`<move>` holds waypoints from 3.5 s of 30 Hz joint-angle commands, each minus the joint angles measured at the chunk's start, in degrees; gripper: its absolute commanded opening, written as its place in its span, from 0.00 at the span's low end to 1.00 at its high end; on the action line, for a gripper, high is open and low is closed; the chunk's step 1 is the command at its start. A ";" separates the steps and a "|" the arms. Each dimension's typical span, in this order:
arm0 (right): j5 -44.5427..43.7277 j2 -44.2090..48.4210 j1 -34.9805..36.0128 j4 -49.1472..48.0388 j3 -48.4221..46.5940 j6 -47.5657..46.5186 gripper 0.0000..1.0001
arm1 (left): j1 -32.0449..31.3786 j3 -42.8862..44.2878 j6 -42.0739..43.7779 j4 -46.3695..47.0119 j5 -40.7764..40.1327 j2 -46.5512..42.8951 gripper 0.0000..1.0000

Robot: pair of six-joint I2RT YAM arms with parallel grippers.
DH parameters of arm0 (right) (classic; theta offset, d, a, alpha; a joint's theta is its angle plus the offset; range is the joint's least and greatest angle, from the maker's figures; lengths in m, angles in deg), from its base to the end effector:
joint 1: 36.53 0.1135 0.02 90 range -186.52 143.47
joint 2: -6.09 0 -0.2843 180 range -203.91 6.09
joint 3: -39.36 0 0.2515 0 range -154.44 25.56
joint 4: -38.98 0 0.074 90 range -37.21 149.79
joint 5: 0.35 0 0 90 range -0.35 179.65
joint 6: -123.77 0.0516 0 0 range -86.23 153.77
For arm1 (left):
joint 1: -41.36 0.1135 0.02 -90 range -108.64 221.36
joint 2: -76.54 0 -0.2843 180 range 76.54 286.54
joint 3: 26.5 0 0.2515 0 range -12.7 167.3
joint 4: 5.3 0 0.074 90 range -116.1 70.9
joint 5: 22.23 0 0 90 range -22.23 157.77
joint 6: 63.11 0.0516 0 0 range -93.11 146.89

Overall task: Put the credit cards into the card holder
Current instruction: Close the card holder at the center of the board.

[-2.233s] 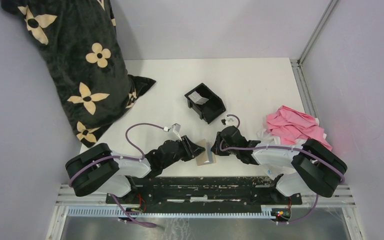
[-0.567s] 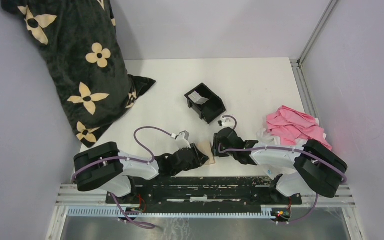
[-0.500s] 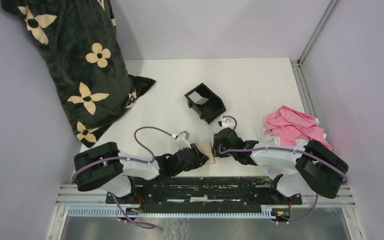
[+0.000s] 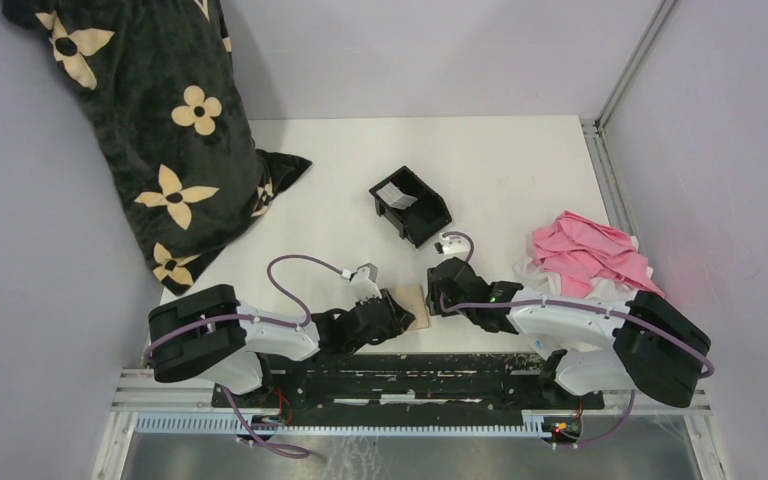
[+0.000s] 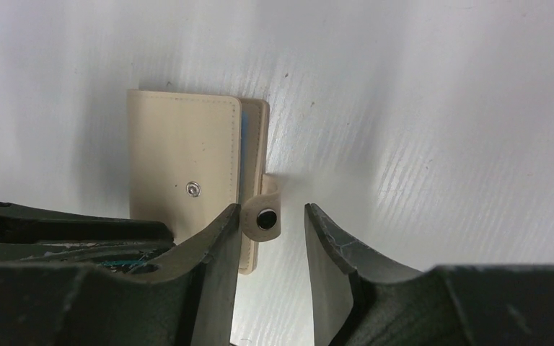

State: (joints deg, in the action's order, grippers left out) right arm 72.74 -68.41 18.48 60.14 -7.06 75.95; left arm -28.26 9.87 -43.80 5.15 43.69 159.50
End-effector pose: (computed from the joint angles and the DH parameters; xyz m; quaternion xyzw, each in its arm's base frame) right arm 0.1536 0.1933 0.1756 -0.0527 0.9271 0.1672 0.3312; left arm 0.1088 -0.2325 0.1415 -0.1026 0.8710 -0.3535 0.3253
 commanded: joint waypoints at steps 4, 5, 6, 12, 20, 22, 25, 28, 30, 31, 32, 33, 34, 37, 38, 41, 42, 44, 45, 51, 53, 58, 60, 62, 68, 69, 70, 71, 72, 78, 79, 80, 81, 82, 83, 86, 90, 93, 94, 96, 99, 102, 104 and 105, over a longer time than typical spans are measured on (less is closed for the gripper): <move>-5.09 1.61 1.88 2.96 -4.36 -1.39 0.43 | -0.84 -1.11 -1.09 -4.21 -2.56 -0.99 0.25; -5.48 1.54 2.14 3.32 -4.74 -1.57 0.43 | -0.87 -1.32 -1.14 -4.22 -2.62 -1.22 0.24; -5.88 1.41 2.41 3.76 -5.11 -1.66 0.42 | -0.86 -1.38 -1.17 -4.21 -2.75 -1.42 0.23; -7.73 -0.23 3.46 5.54 -6.77 -1.85 0.40 | -0.93 -1.60 -1.36 -4.39 -2.73 -1.41 0.22; -10.05 -1.65 4.76 7.79 -8.62 -2.10 0.36 | -1.15 -1.44 -1.49 -4.39 -2.64 -0.92 0.21; -10.12 -2.17 4.82 8.10 -8.92 -2.12 0.36 | -1.21 -1.43 -1.43 -4.39 -2.60 -0.94 0.21; -10.49 -2.52 5.12 8.33 -9.08 -2.02 0.35 | -1.35 -1.48 -1.54 -4.39 -2.69 -1.04 0.21; -11.00 -2.97 5.25 9.21 -9.58 -2.09 0.35 | -1.41 -1.43 -1.64 -4.43 -2.64 -0.83 0.21; -11.21 -3.10 5.34 9.34 -9.66 -2.09 0.35 | -1.48 -1.35 -1.61 -4.39 -2.69 -0.78 0.21; -11.28 -3.18 5.42 9.34 -9.72 -2.11 0.34 | -1.48 -1.32 -1.57 -4.41 -2.70 -0.76 0.21; -11.26 -3.16 5.38 9.34 -9.74 -2.10 0.34 | -1.52 -1.30 -1.56 -4.39 -2.72 -0.75 0.21; -11.30 -3.13 5.46 9.34 -9.79 -2.13 0.33 | -1.48 -1.22 -1.55 -4.39 -2.73 -0.71 0.21; -11.28 -3.19 5.53 9.30 -9.82 -2.19 0.32 | -1.48 -1.26 -1.55 -4.40 -2.77 -0.58 0.21; -11.31 -3.10 5.73 9.26 -10.07 -2.42 0.29 | -1.55 -1.21 -1.64 -4.39 -2.73 -0.35 0.21; -11.26 -3.10 5.73 9.26 -10.13 -2.44 0.29 | -1.57 -1.14 -1.65 -4.39 -2.73 -0.34 0.21; -11.31 -2.93 6.05 9.08 -10.32 -2.47 0.25 | -1.66 -1.13 -1.63 -4.39 -2.82 -0.25 0.21; -11.32 -2.93 6.09 9.01 -10.28 -2.48 0.25 | -1.66 -1.12 -1.62 -4.39 -2.82 -0.27 0.21; -11.31 -2.82 6.30 8.91 -10.42 -2.62 0.22 | -1.62 -1.21 -1.62 -4.39 -2.90 -0.25 0.21; -11.31 -2.91 6.40 8.91 -10.56 -2.64 0.20 | -1.65 -1.28 -1.58 -4.39 -2.97 -0.27 0.21; -10.85 -3.89 7.43 8.40 -11.71 -2.80 0.07 | -1.65 -1.12 -1.57 -4.74 -3.08 -0.35 0.21; -10.63 -4.39 7.83 7.98 -11.99 -2.82 0.02 | -1.66 -1.13 -1.62 -4.74 -3.09 -0.27 0.20; -9.71 -6.31 8.40 7.44 -12.78 -2.76 0.01 | -1.66 -0.89 -1.58 -4.74 -3.08 0.18 0.20; -9.26 -6.91 8.63 7.14 -12.90 -2.67 0.01 | -1.70 -0.86 -1.52 -4.74 -3.15 0.18 0.20; -8.82 -7.66 8.98 6.81 -13.18 -2.64 0.01 | -1.76 -0.73 -1.52 -4.74 -3.12 0.38 0.20; -8.23 -9.71 9.61 6.34 -14.27 -2.58 0.01 | -1.76 -0.52 -1.50 -4.74 -3.07 0.84 0.20; -8.13 -10.01 9.70 6.17 -14.42 -2.56 0.01 | -1.74 -0.54 -1.54 -4.74 -3.08 0.76 0.20; -8.14 -10.38 9.73 6.04 -14.54 -2.54 0.01 | -1.74 -0.51 -1.52 -4.74 -3.08 0.79 0.20; -8.07 -10.71 9.77 5.93 -14.71 -2.55 0.01 | -1.74 -0.55 -1.52 -4.74 -3.08 0.80 0.20; -7.99 -10.99 9.85 5.84 -14.86 -2.56 0.01 | -1.74 -0.57 -1.62 -4.78 -3.08 0.80 0.20; -7.49 -13.04 10.21 5.39 -15.77 -2.43 0.01 | -1.84 -0.64 -1.81 -4.74 -3.09 0.98 0.20; -7.52 -13.45 10.21 5.59 -16.05 -2.45 0.01 | -1.91 -0.57 -1.77 -4.74 -3.08 0.93 0.20; -7.64 -13.79 10.29 5.72 -16.20 -2.49 0.01 | -1.96 -0.54 -1.79 -4.74 -3.08 0.93 0.20; -7.83 -14.08 10.30 5.69 -16.23 -2.42 0.01 | -1.98 -0.52 -1.76 -4.74 -3.13 0.89 0.20; -7.91 -14.32 10.31 5.61 -16.24 -2.37 0.01 | -1.97 -0.55 -1.81 -4.74 -3.17 0.89 0.20; -7.95 -14.50 10.30 5.57 -16.22 -2.36 0.01 | -1.92 -0.53 -1.81 -4.74 -3.17 0.87 0.20; -8.59 -14.83 10.34 5.70 -16.33 -2.33 0.01 | -2.01 -0.51 -1.76 -4.74 -3.17 0.94 0.20; -9.09 -15.48 10.30 5.99 -16.67 -2.29 0.01 | -2.00 -0.40 -1.81 -4.74 -3.08 1.09 0.20; -9.28 -16.02 10.34 5.84 -16.77 -2.25 0.01 | -2.05 -0.46 -1.88 -4.74 -3.08 1.22 0.20; -9.30 -16.15 10.33 5.76 -16.76 -2.19 0.01 | -2.08 -0.45 -1.93 -4.66 -3.08 1.24 0.20; -9.37 -16.57 10.30 5.89 -17.02 -2.23 0.01 | -2.16 -0.55 -1.98 -4.74 -2.99 1.15 0.20; -9.86 -16.83 10.37 6.11 -16.96 -2.10 0.01 | -2.32 -0.64 -2.12 -4.59 -3.09 1.18 0.20; -10.86 -16.33 10.39 6.88 -16.75 -2.10 0.01 | -2.28 -0.61 -2.16 -4.49 -3.08 1.33 0.20; -11.74 -15.72 10.37 7.63 -16.55 -2.17 0.01 | -2.40 -0.62 -2.16 -4.40 -3.08 1.41 0.20; -12.21 -15.48 10.40 8.05 -16.59 -2.30 0.01 | -2.36 -0.60 -2.16 -4.39 -3.08 1.44 0.20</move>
State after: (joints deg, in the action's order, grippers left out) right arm 63.26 -84.49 28.42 67.44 -22.34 73.54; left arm -29.84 9.32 -44.96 3.97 40.79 159.33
